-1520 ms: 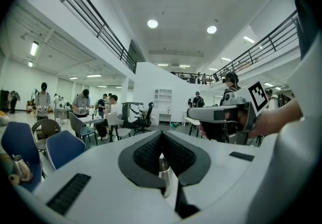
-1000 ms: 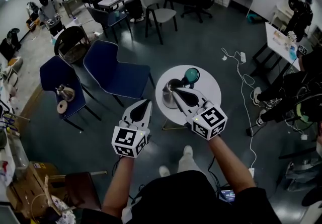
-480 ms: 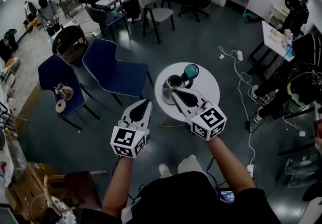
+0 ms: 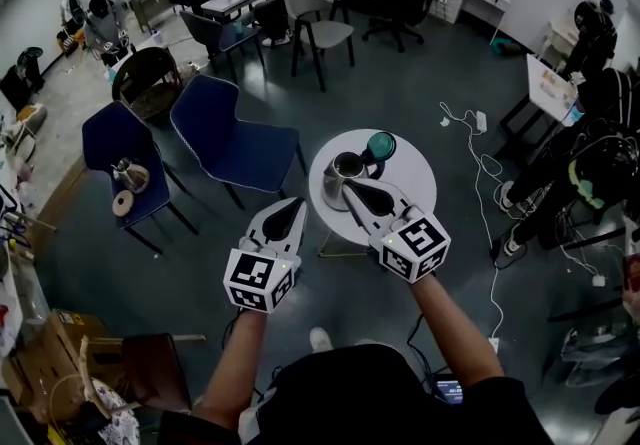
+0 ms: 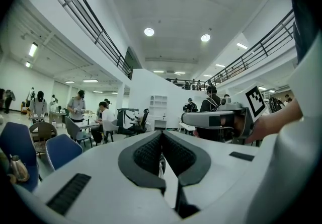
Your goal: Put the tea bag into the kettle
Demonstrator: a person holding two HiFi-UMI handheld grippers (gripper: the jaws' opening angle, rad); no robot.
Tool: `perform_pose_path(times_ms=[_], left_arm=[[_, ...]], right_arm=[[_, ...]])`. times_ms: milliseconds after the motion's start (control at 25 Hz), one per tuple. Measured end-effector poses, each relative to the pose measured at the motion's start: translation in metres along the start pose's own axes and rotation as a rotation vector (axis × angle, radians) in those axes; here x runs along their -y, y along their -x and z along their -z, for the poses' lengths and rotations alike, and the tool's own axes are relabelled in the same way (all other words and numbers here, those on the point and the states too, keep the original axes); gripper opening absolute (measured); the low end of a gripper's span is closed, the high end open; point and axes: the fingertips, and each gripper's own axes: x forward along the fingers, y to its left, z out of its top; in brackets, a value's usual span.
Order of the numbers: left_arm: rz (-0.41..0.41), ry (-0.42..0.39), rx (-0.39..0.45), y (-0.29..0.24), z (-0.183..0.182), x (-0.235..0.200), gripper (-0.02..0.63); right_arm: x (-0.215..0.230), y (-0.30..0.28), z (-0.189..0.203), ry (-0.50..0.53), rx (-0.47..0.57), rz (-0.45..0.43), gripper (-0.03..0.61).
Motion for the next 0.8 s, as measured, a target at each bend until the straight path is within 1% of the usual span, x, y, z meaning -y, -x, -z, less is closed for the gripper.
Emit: perform_pose_path(times_ms=[160, 360, 800], left_arm=[[-0.009, -0.004, 0.005, 0.001, -0.006, 0.020, 0.015], [-0.007, -0.011, 0.007, 0.002, -0.017, 0.049, 0.015], [-0.002, -0.028, 0.019, 0.015, -0.033, 0.123, 0.015]], right_arm=[[0.001, 0.020, -0.003, 0.001, 0.001, -0.009, 0.018], [0.004, 0.046, -0.018, -0.002, 0.015, -0.007, 0.018], [-0.009, 0.120, -0.032, 0.009, 0.030, -0.024, 0.018]])
